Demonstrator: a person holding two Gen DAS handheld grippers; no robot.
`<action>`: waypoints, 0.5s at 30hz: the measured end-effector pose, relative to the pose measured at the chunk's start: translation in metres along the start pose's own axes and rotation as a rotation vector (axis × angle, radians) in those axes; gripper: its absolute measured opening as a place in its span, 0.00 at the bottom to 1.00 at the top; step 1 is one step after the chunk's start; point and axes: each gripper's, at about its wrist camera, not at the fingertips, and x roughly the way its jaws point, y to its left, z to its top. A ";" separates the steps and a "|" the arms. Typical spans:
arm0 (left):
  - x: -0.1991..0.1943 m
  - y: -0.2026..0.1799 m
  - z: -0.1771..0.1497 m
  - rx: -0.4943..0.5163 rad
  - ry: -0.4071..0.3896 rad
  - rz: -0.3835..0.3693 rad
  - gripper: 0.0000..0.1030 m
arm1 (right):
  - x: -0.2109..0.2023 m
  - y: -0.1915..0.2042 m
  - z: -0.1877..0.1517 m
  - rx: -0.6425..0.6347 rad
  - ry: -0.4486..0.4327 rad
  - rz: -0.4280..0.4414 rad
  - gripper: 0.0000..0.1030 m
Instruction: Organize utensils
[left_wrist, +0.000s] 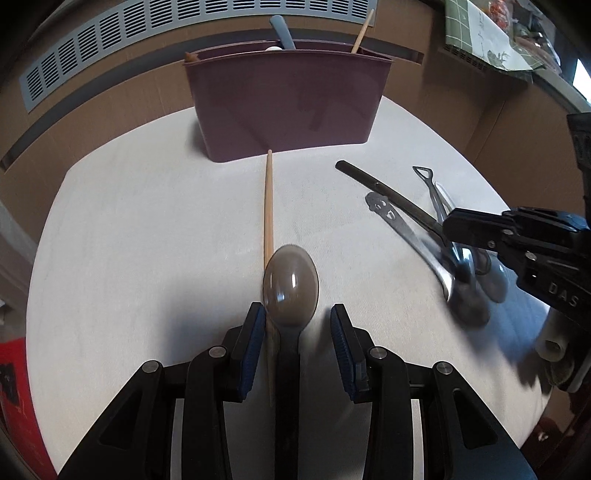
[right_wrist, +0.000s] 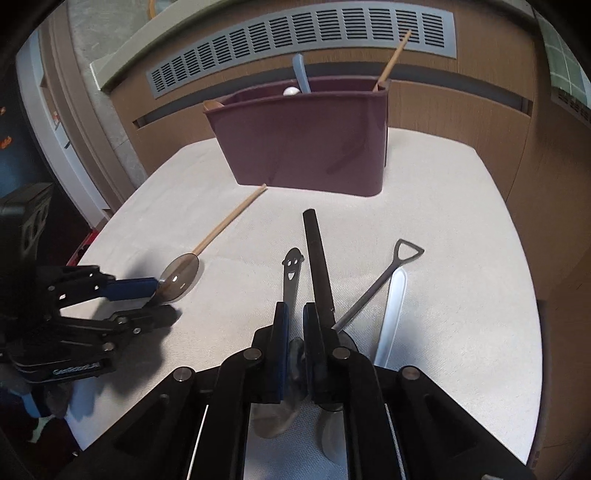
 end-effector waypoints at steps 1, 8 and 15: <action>0.001 0.000 0.002 0.000 -0.001 0.001 0.37 | -0.002 0.001 0.001 -0.008 -0.006 -0.010 0.08; 0.008 0.012 0.009 -0.018 -0.011 0.003 0.37 | -0.005 -0.007 0.004 -0.002 -0.016 -0.031 0.08; 0.003 0.054 0.004 -0.137 -0.025 0.071 0.37 | 0.005 0.001 0.002 -0.009 0.013 0.010 0.09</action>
